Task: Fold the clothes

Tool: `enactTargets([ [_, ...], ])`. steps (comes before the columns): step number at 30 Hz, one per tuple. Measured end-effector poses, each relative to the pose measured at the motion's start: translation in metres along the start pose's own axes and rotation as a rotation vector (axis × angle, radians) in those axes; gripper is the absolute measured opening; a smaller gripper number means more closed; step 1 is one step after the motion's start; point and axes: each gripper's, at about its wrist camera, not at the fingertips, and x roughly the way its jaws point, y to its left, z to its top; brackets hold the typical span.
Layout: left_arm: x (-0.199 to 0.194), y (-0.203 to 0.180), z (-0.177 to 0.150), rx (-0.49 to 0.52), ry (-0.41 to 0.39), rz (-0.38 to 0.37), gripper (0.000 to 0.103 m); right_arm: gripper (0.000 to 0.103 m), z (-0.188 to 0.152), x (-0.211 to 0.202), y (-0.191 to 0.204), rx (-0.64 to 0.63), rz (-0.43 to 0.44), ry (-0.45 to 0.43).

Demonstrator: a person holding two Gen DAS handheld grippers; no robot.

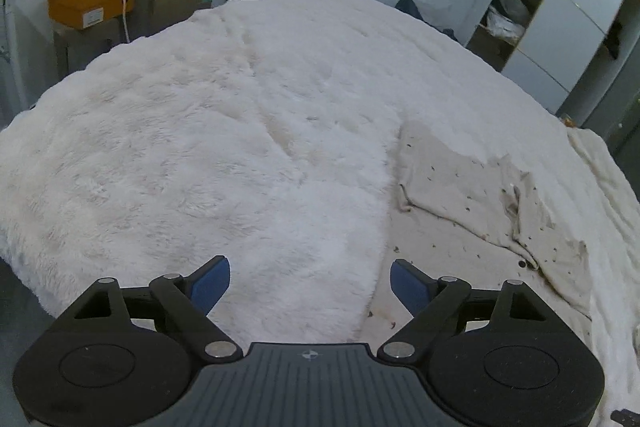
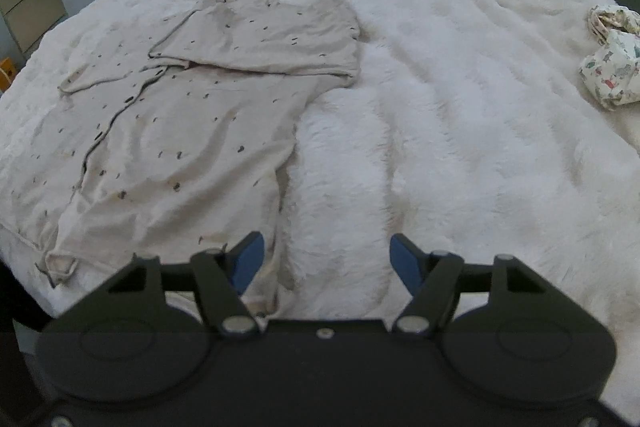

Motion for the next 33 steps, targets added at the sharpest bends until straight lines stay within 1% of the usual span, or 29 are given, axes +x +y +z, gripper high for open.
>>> enactTargets([
  [4, 0.011, -0.006, -0.002, 0.033, 0.042, -0.007, 0.087, 0.068, 0.001, 0.002, 0.0, -0.005, -0.008, 0.009],
  [8, 0.017, -0.009, -0.01, 0.051, 0.052, 0.015, 0.087, 0.068, -0.001, 0.005, 0.002, -0.017, -0.001, 0.016],
  [10, 0.022, -0.01, -0.014, 0.073, 0.069, 0.019, 0.087, 0.068, -0.003, 0.007, 0.004, -0.016, 0.009, 0.022],
  [12, 0.028, -0.011, -0.016, 0.099, 0.096, 0.005, 0.087, 0.068, -0.004, 0.009, 0.003, 0.006, 0.038, 0.023],
  [15, 0.038, -0.01, -0.017, 0.137, 0.146, -0.051, 0.087, 0.068, -0.005, 0.012, 0.003, 0.038, 0.081, 0.025],
  [17, 0.048, -0.01, -0.019, 0.162, 0.198, -0.082, 0.087, 0.068, -0.006, 0.014, 0.002, 0.061, 0.11, 0.029],
  [19, 0.058, -0.009, -0.021, 0.167, 0.236, -0.107, 0.086, 0.068, -0.006, 0.022, -0.001, 0.087, 0.13, 0.052],
  [20, 0.064, -0.007, -0.021, 0.161, 0.258, -0.126, 0.084, 0.068, -0.006, 0.026, -0.003, 0.1, 0.139, 0.064],
  [21, 0.068, -0.006, -0.022, 0.152, 0.275, -0.142, 0.079, 0.067, -0.007, 0.029, -0.004, 0.111, 0.148, 0.074],
  [23, 0.079, 0.001, -0.02, 0.103, 0.33, -0.202, 0.078, 0.066, -0.007, 0.033, -0.006, 0.122, 0.162, 0.09],
  [24, 0.083, 0.002, -0.02, 0.089, 0.346, -0.22, 0.078, 0.066, -0.007, 0.035, -0.006, 0.127, 0.169, 0.099],
  [26, 0.093, 0.002, -0.018, 0.091, 0.378, -0.248, 0.077, 0.066, -0.007, 0.039, -0.008, 0.143, 0.188, 0.117],
  [29, 0.101, -0.005, -0.016, 0.14, 0.393, -0.244, 0.077, 0.064, -0.007, 0.047, -0.011, 0.166, 0.214, 0.144],
  [33, 0.11, -0.016, -0.018, 0.191, 0.391, -0.202, 0.077, 0.061, -0.007, 0.058, -0.009, 0.172, 0.215, 0.166],
])
